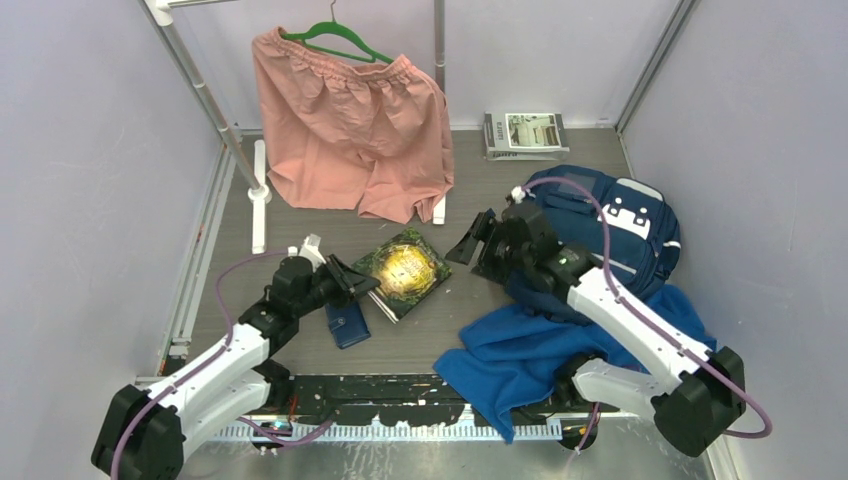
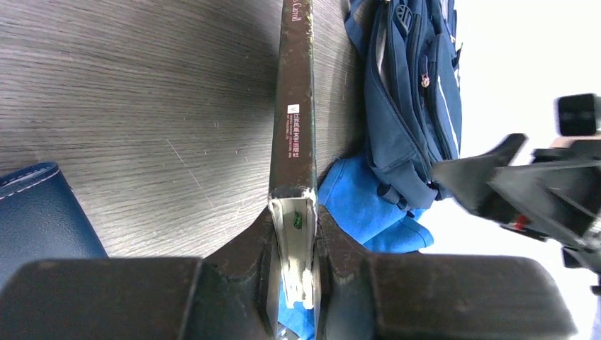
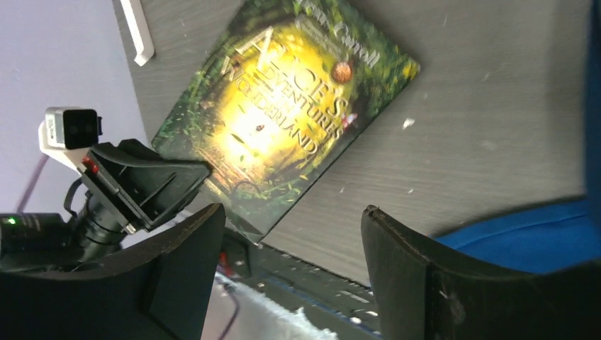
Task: Pack the student bag
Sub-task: Pick up the book from the center of the board.
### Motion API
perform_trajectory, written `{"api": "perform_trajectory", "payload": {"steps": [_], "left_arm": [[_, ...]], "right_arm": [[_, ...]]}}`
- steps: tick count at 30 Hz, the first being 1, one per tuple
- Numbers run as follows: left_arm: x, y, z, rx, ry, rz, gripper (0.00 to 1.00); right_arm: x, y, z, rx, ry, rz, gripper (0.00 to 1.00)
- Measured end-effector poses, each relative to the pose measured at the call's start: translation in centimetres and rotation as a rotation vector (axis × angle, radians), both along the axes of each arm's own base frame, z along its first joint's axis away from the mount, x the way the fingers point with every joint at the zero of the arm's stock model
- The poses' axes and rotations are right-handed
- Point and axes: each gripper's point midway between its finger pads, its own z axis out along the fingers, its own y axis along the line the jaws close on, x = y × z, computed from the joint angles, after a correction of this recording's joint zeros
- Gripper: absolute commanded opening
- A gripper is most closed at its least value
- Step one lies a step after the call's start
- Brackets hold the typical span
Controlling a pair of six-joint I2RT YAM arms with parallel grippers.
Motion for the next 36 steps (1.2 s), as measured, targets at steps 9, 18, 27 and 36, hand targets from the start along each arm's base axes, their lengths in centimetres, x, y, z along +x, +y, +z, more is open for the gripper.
{"api": "perform_trajectory", "payload": {"steps": [9,18,27,36], "left_arm": [[0.4,-0.8,2.6,0.001,-0.019,-0.045,0.00],[1.6,-3.8,11.3,-0.081,-0.122,-0.185,0.00],[0.8,-3.8,11.0,-0.050,-0.085,-0.223,0.00],[0.4,-2.6,9.3,0.015,-0.041,-0.207,0.00]], "right_arm": [[3.8,-9.7,7.5,-0.649,-0.262,-0.045,0.77],[3.0,-15.8,3.2,-1.122,-0.037,0.135,0.77],[-0.1,-14.6,-2.2,-1.073,0.160,0.319,0.68],[0.6,-14.5,-5.5,-1.164,0.239,0.362,0.01]]}}
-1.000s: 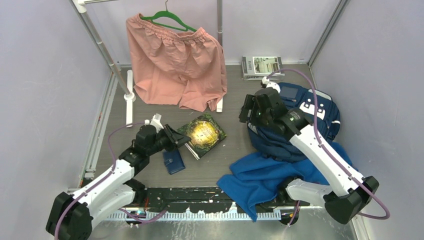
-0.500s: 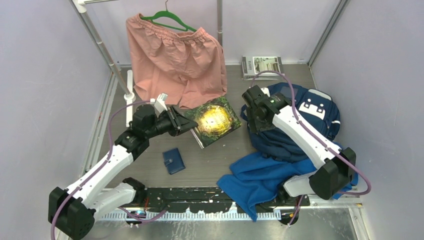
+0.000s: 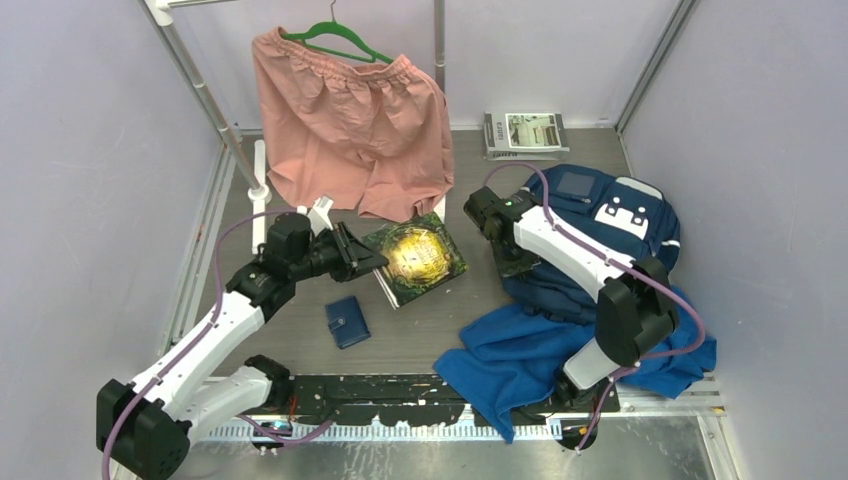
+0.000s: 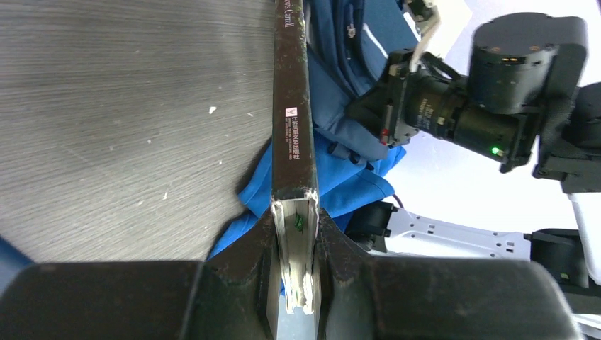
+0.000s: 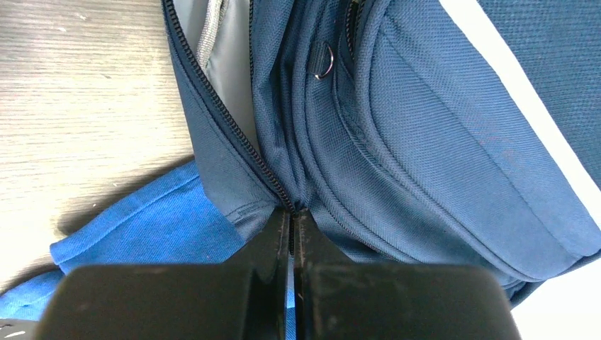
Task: Pack the student bag
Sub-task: Pick up the book from the center of the board, then place the book in the student bag.
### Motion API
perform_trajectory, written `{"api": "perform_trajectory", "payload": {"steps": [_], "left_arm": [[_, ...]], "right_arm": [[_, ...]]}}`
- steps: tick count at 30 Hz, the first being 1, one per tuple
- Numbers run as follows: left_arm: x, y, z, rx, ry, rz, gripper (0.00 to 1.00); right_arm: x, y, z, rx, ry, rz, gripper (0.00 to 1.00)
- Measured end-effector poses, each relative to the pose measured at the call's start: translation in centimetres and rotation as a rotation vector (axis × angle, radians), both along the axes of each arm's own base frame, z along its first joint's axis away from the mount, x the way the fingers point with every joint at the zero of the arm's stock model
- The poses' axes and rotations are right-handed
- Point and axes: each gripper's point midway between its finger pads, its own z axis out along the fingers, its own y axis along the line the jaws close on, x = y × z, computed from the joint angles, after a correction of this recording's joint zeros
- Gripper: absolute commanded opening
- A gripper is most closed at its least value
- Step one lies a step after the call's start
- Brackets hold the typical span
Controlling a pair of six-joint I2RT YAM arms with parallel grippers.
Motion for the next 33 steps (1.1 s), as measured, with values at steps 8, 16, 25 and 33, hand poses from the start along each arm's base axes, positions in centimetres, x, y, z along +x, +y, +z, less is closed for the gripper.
{"api": "perform_trajectory", "payload": {"steps": [8,16,25,33], "left_arm": [[0.2,2.1,-0.6,0.069,0.019,0.048,0.00],[0.5,3.6,-1.4,0.138,0.006,0.088,0.00],[0.2,3.6,-1.3,0.169,-0.014,0.032,0.00],[0.0,3.6,0.6,0.193,-0.052,-0.001,0.00]], "right_arm": [[2.6,5.8,2.8,0.210,-0.106,0.038,0.01],[7.1,17.4,3.0,0.554,-0.186,0.030,0.70],[5.2,12.9,7.1,0.500,-0.323,0.096,0.75],[1.6,9.4,1.2,0.320,-0.121,0.146,0.73]]}}
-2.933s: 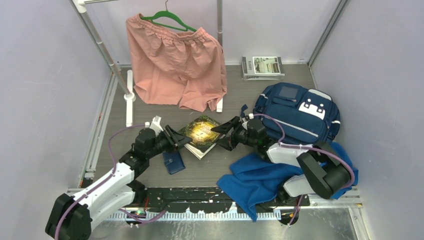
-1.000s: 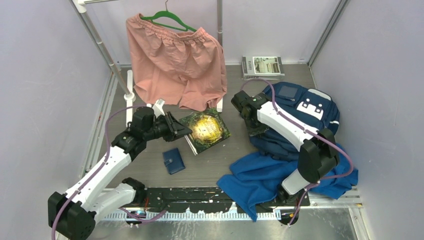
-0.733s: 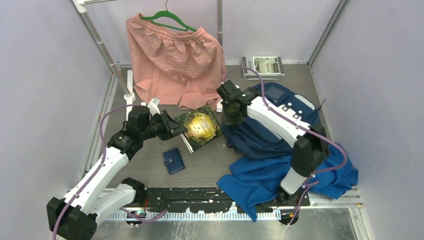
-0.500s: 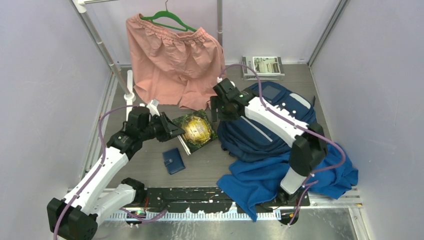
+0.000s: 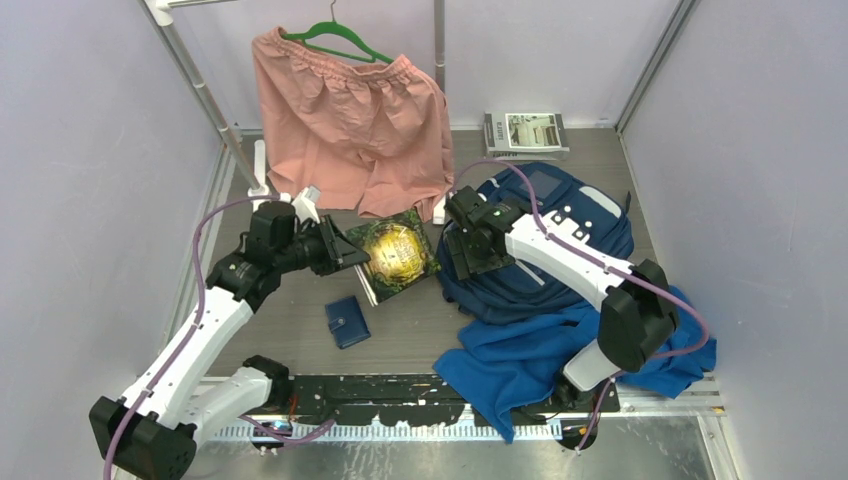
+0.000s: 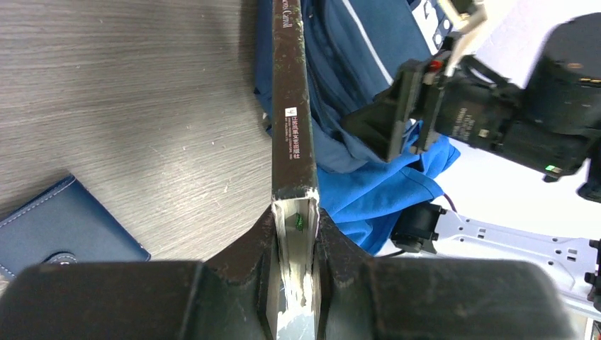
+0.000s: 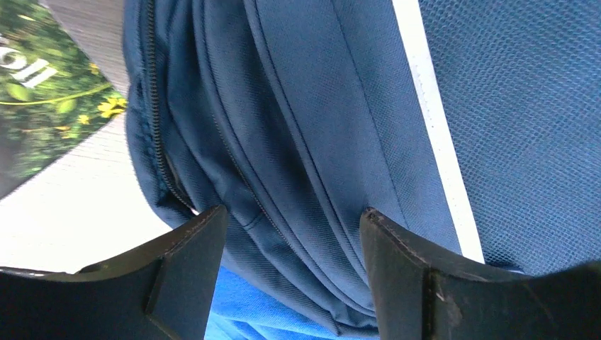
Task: Pack the student bag
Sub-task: Place the book in the student bag.
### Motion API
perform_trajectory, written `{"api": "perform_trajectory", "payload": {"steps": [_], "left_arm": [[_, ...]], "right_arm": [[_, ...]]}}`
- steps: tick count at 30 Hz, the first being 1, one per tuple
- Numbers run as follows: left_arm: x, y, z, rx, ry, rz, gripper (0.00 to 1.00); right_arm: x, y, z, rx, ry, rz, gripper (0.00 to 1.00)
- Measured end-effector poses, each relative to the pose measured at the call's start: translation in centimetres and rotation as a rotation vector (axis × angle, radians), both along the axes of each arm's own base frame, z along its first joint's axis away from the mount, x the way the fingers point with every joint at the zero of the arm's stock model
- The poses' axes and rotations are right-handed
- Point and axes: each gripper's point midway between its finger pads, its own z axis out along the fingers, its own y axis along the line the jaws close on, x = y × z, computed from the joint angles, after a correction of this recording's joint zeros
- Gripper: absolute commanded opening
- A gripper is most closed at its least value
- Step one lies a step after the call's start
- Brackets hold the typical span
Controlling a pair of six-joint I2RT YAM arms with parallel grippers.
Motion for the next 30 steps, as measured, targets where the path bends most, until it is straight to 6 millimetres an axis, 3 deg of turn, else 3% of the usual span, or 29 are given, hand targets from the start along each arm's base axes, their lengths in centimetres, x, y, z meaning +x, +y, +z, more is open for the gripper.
{"api": "perform_trajectory", "payload": {"steps": [3,8,13,16,17,24,27,30], "left_arm": [[0.1,0.0,0.8,-0.006,-0.020,-0.001,0.00],[-0.2,0.0,1.2,-0.016,-0.033,-0.004,0.00],[-0.3,-0.1,1.3,-0.024,-0.030,-0.009,0.00],[-0.4,-0.1,1.5,-0.027,-0.034,-0.011,0.00],[-0.4,-0.1,1.5,-0.027,-0.034,-0.011,0.00],[-0.6,-0.4,1.7,-0.048,-0.023,-0.022,0.00],[-0.7,-0.8,2.1,-0.072,-0.025,-0.038,0.00],[-0.8,-1.2,2.8,-0.108,-0.027,-0.050,0.00]], "right_arm": [[-0.5,-0.4,-1.3,-0.033,0.037,0.015,0.73],[-0.5,-0.5,-1.4,-0.043,0.041,0.035,0.65],[-0.4,-0.6,-1.9,-0.053,0.040,0.042,0.38],[-0.1,-0.5,-1.8,-0.052,0.029,0.046,0.04],[-0.1,-0.3,-1.8,-0.037,0.026,0.044,0.01],[0.0,-0.7,0.0,-0.019,-0.041,0.042,0.01],[0.1,-1.2,2.1,0.005,-0.107,0.025,0.01],[0.5,-2.1,5.6,0.047,-0.205,-0.007,0.01]]}}
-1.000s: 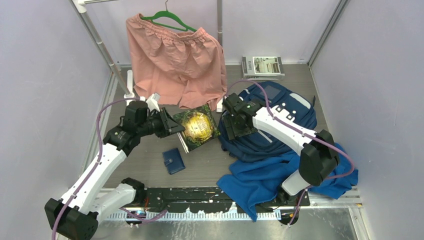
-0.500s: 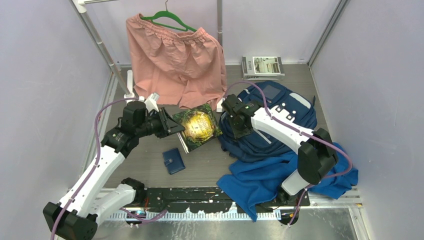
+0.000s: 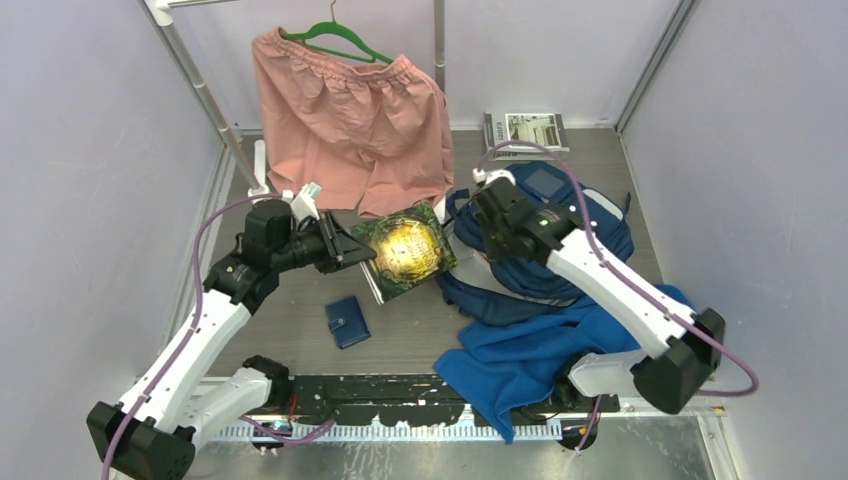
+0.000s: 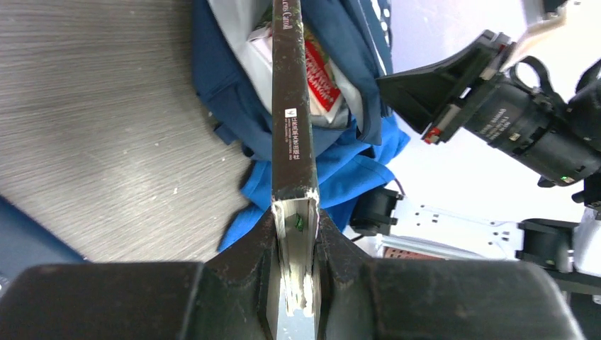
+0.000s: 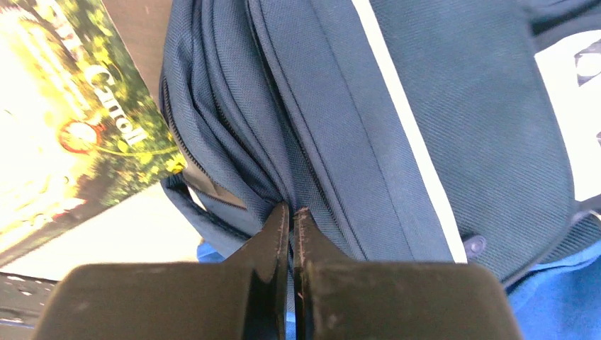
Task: Pack the student bag
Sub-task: Place the book in the student bag.
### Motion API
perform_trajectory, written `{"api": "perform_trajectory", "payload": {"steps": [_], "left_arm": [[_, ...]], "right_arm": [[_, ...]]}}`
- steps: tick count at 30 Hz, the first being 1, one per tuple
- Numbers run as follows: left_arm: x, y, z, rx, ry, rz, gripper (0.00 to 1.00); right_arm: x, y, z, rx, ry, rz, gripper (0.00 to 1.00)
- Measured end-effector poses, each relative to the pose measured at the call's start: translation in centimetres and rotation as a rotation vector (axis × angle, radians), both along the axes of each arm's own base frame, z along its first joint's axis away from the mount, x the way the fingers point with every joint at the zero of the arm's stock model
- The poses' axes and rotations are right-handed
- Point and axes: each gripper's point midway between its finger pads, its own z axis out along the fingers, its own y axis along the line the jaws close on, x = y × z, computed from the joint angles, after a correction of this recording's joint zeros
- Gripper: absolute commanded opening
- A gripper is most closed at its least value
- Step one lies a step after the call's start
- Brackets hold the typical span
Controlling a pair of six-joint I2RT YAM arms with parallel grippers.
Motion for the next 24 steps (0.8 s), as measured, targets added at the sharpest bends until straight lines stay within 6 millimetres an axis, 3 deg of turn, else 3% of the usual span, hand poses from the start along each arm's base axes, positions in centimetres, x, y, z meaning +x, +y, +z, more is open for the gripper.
{"api": "perform_trajectory", "payload": {"steps": [4,7,15,24], "left_arm": [[0.2,-1.0,1.0,-0.073,-0.001,-0.016,0.00],[0.2,-2.3,1.0,-0.130,0.013,-0.025,0.00],[-0.8,-7.0,-2.5,-0.205,0.130,-0.066,0.00],[1.4,-11.2,-4.6,-0.249,0.161,-0.038,0.00]], "right_arm": [[0.7,-1.4,4.4,0.074,-0.106,-0.064,0.01],[1.0,-2.4,5.9,0.127,-0.132,-0.116,0.01],[1.2,-2.8,5.9,0.245,-0.075,-0.175,0.01],[1.1,-2.5,5.9,0.273,-0.058,-0.175,0.01]]}}
